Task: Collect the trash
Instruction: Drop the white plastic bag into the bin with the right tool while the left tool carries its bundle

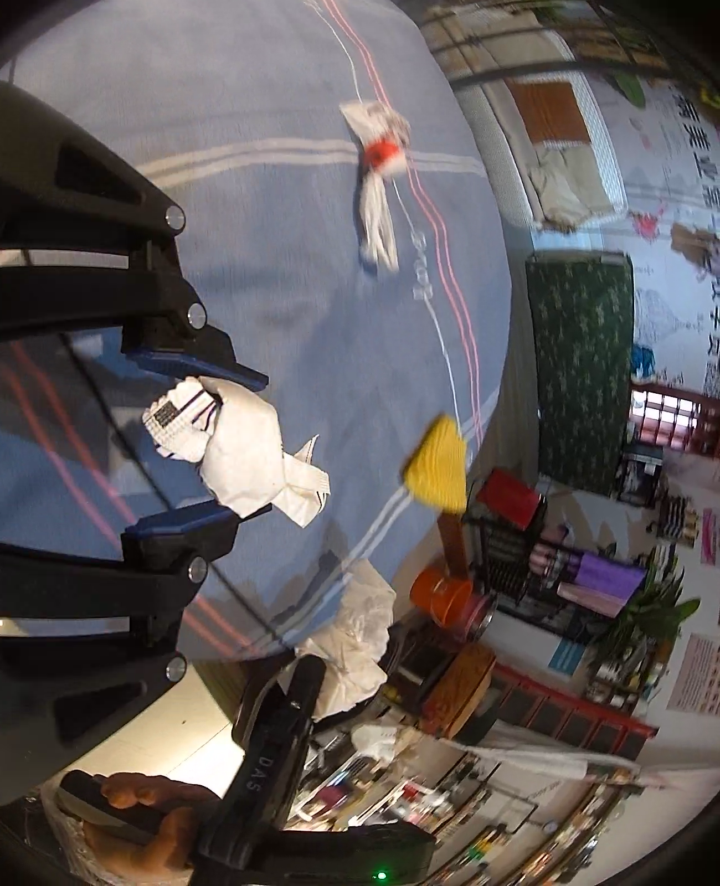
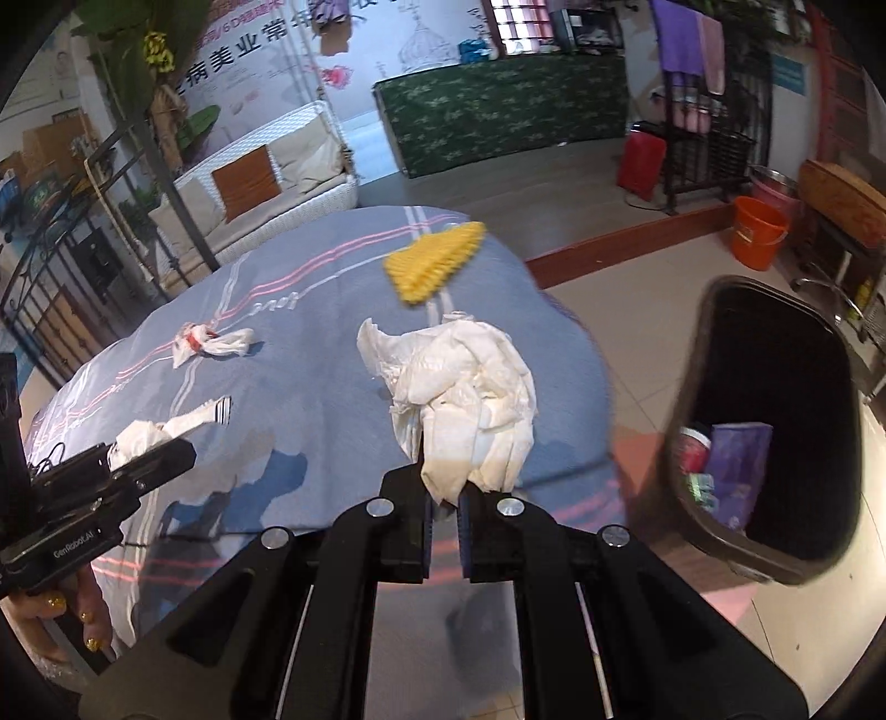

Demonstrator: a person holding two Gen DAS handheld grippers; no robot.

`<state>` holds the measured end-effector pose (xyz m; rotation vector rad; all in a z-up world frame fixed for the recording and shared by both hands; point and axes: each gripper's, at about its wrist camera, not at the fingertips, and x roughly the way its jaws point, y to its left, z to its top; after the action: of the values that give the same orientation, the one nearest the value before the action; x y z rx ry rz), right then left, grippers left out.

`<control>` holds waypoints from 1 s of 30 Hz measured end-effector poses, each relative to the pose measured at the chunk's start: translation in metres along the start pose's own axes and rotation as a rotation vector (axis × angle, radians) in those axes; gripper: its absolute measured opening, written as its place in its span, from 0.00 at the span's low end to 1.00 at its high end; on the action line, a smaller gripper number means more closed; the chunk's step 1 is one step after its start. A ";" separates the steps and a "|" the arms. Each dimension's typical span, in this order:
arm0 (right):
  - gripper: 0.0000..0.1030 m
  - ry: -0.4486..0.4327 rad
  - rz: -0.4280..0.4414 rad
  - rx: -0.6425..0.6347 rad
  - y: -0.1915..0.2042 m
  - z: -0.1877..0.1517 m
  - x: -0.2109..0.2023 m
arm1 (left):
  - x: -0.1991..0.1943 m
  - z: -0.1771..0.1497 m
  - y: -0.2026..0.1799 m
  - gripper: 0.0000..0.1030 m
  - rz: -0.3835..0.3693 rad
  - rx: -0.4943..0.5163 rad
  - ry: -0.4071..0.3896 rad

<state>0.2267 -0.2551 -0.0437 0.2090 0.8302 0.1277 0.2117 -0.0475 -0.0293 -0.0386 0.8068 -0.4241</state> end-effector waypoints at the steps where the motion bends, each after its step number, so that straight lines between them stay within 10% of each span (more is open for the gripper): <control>1: 0.07 -0.002 -0.012 0.008 -0.008 -0.003 -0.006 | 0.004 0.001 -0.013 0.38 -0.020 0.018 0.003; 15: 0.07 -0.037 -0.235 0.175 -0.147 -0.020 -0.070 | 0.041 0.001 -0.123 0.38 -0.184 0.181 0.048; 30: 0.07 0.172 -0.306 0.230 -0.209 -0.011 0.017 | 0.065 -0.004 -0.163 0.38 -0.205 0.259 0.113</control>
<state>0.2364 -0.4536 -0.1121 0.2874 1.0392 -0.2411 0.1911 -0.2209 -0.0456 0.1462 0.8563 -0.7274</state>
